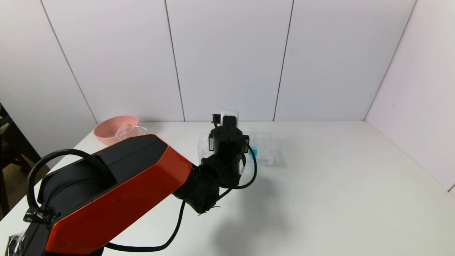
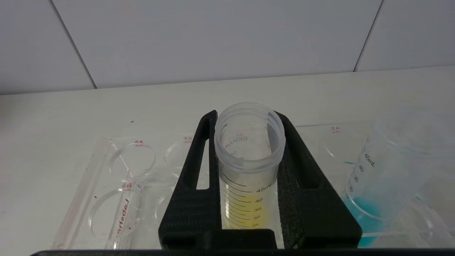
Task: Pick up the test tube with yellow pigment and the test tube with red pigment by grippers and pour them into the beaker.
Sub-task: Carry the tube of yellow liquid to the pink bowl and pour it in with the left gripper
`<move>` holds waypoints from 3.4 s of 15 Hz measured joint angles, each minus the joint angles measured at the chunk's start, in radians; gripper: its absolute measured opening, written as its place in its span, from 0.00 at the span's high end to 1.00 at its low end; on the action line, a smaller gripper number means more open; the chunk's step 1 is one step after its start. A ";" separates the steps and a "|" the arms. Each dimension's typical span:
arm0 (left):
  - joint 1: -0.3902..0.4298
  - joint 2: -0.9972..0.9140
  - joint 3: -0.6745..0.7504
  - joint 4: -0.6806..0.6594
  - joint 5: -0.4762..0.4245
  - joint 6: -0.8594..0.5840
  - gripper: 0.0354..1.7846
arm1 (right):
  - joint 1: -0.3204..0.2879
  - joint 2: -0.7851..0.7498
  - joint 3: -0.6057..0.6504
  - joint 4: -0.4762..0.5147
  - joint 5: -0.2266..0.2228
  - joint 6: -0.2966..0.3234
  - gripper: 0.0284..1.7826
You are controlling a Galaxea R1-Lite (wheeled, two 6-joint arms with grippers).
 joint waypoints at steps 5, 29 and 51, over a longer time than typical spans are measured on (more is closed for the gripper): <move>-0.004 -0.081 -0.064 0.028 -0.001 0.106 0.76 | 0.000 0.000 0.000 0.000 0.000 0.000 0.04; 0.883 -0.797 0.539 0.452 -1.211 0.036 0.76 | 0.000 0.000 0.000 0.000 0.000 0.000 0.04; 0.948 -0.333 -0.411 1.533 -1.217 0.696 0.76 | 0.000 0.000 0.000 0.000 0.000 0.000 0.04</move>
